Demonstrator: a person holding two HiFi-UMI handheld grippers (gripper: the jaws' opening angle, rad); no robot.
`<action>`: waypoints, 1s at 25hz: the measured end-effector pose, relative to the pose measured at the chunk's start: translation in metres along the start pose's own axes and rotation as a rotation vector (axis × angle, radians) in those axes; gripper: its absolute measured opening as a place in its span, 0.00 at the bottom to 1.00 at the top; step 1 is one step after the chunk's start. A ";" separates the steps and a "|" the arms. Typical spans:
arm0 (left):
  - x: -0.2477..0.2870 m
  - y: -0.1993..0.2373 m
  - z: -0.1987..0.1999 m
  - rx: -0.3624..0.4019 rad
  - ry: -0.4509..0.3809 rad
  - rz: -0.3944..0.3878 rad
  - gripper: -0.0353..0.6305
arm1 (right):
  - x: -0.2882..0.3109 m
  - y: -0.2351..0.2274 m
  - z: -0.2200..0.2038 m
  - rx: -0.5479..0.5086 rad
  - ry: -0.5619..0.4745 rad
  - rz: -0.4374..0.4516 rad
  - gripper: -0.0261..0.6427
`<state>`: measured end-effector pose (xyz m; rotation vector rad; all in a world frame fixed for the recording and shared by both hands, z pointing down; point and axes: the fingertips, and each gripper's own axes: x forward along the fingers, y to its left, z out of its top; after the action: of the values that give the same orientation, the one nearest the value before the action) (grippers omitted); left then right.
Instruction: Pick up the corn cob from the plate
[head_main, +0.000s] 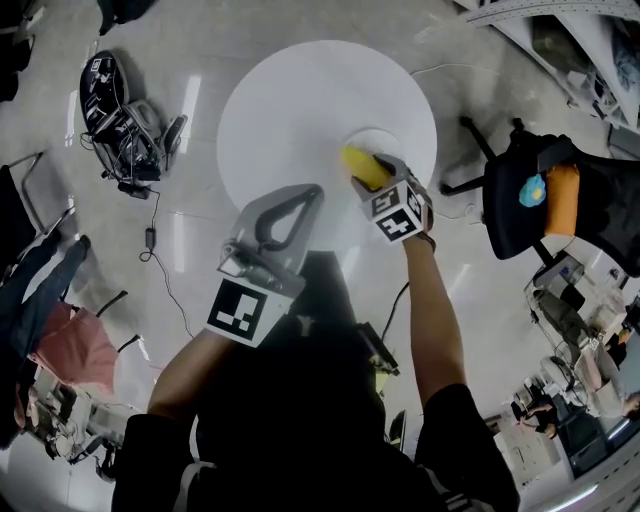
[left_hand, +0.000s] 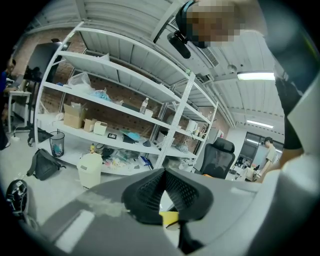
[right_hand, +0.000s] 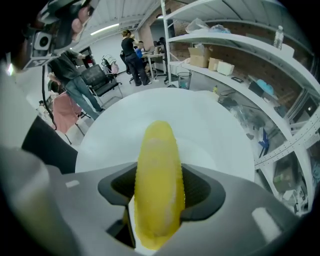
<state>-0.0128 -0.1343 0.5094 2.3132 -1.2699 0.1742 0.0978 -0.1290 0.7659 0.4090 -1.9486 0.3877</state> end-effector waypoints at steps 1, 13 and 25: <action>-0.002 -0.001 0.001 0.000 -0.002 -0.001 0.06 | -0.003 0.000 0.002 0.015 -0.012 -0.005 0.43; -0.023 -0.015 0.020 0.003 -0.039 -0.003 0.06 | -0.051 0.006 0.022 0.171 -0.141 -0.072 0.43; -0.062 -0.032 0.041 0.020 -0.087 -0.001 0.06 | -0.110 0.022 0.045 0.349 -0.311 -0.134 0.43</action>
<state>-0.0261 -0.0927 0.4410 2.3613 -1.3148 0.0872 0.0942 -0.1175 0.6457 0.8648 -2.1399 0.6087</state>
